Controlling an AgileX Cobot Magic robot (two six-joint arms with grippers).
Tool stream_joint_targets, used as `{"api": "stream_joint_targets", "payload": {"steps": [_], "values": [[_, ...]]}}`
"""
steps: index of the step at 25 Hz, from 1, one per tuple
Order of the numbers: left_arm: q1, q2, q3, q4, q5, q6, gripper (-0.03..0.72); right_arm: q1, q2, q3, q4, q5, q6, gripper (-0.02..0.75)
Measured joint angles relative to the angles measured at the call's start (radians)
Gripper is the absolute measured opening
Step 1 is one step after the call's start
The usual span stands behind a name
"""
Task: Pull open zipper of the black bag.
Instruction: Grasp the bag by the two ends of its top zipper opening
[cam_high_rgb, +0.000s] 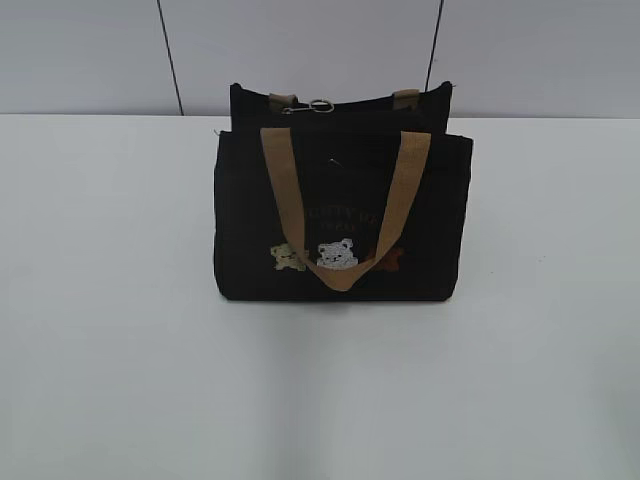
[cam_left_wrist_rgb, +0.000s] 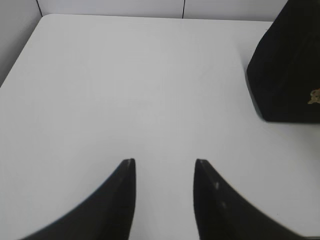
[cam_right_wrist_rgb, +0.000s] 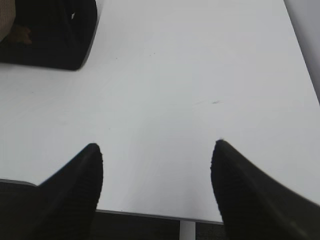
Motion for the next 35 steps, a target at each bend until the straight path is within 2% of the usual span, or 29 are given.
{"api": "stream_joint_targets", "payload": {"steps": [28, 31, 35], "values": [[0.0, 0.0, 0.0, 0.0, 0.0, 0.0, 0.291, 0.0, 0.0, 0.0, 0.0, 0.0, 0.0, 0.515], [0.0, 0.0, 0.0, 0.0, 0.0, 0.0, 0.336, 0.0, 0.0, 0.0, 0.0, 0.0, 0.0, 0.515], [0.0, 0.036, -0.002, 0.018, -0.004, 0.001, 0.503, 0.0, 0.0, 0.0, 0.0, 0.0, 0.0, 0.515]]}}
